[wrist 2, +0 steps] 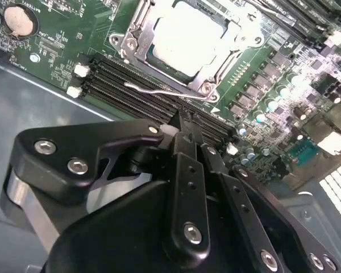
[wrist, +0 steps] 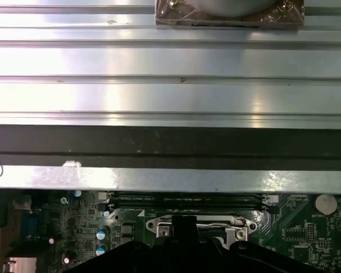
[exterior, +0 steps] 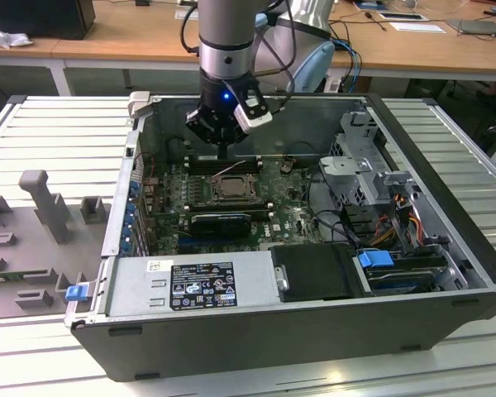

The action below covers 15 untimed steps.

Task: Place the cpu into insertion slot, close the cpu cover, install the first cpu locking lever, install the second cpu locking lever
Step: 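Install the first cpu locking lever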

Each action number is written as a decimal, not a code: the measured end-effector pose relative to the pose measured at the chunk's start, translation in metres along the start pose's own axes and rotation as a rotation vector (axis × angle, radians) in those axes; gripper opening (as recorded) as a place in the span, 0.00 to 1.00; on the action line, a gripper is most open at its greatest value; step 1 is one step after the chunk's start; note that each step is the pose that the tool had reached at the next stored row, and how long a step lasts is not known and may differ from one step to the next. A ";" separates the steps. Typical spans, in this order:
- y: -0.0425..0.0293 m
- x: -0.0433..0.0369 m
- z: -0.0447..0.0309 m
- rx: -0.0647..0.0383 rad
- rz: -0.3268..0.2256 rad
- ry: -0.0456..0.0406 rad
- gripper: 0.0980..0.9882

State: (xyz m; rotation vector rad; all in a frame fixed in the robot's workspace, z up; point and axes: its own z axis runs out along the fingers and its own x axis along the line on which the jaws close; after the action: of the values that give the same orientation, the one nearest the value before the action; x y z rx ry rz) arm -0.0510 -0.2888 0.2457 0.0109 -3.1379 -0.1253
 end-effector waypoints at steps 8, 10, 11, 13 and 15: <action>0.0024 -0.0146 0.0152 0.000 -0.003 -0.0004 0.01; 0.0024 -0.0160 0.0170 0.000 -0.009 -0.0020 0.01; 0.0025 -0.0167 0.0177 0.000 -0.012 -0.0029 0.01; 0.0033 -0.0183 0.0194 0.000 -0.016 -0.0055 0.01; 0.0047 -0.0206 0.0209 0.000 -0.016 -0.0070 0.01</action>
State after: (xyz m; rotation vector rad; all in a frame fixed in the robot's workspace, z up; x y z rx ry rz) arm -0.0305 -0.2823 0.2253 0.0357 -3.1454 -0.1257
